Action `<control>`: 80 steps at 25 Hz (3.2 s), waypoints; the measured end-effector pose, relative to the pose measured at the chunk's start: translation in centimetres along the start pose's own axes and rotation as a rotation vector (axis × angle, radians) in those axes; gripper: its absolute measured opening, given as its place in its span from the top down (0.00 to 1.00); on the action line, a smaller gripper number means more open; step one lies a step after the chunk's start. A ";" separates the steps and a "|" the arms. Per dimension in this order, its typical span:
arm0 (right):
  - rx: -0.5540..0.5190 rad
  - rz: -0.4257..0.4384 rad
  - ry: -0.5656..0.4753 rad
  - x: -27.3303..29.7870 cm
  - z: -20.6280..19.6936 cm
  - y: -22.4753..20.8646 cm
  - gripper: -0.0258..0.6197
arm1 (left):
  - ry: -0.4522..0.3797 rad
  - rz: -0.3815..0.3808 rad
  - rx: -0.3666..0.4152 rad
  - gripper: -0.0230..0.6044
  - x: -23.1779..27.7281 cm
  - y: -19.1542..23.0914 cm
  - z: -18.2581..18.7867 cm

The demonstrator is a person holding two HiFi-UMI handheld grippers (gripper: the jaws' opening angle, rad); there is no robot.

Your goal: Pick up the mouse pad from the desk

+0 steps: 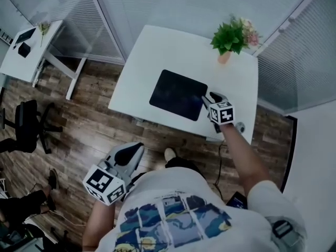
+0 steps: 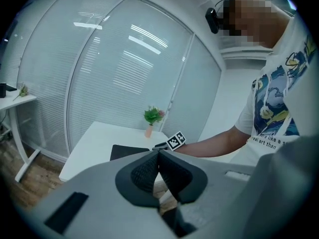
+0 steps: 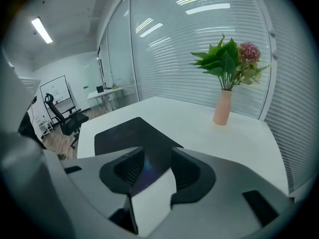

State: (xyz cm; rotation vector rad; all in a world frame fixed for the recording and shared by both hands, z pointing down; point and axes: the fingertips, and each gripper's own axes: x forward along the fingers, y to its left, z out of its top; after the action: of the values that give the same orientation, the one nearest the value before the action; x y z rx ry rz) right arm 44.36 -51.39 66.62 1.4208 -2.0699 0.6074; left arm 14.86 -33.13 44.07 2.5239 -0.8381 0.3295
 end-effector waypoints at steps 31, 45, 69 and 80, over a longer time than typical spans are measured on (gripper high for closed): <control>-0.037 -0.036 0.124 8.7 -0.9 -2.1 0.90 | -0.009 0.186 -0.084 0.96 -2.1 1.9 -1.7; -0.109 -0.053 0.045 4.1 3.8 1.8 0.91 | -0.057 0.157 -0.075 0.96 -7.8 2.1 -3.0; -0.226 -0.056 -0.110 -8.4 15.0 12.8 0.92 | -0.131 0.068 -0.042 0.96 -18.8 1.0 -6.8; -0.250 -0.049 -0.182 -15.0 18.7 17.0 0.92 | -0.139 0.049 -0.055 0.96 -22.6 0.1 -9.7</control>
State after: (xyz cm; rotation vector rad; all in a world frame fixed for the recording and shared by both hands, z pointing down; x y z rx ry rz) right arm 29.26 -47.21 41.75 1.4184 -2.1544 0.1958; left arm -3.74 -17.02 44.43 2.5009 -0.9496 0.1461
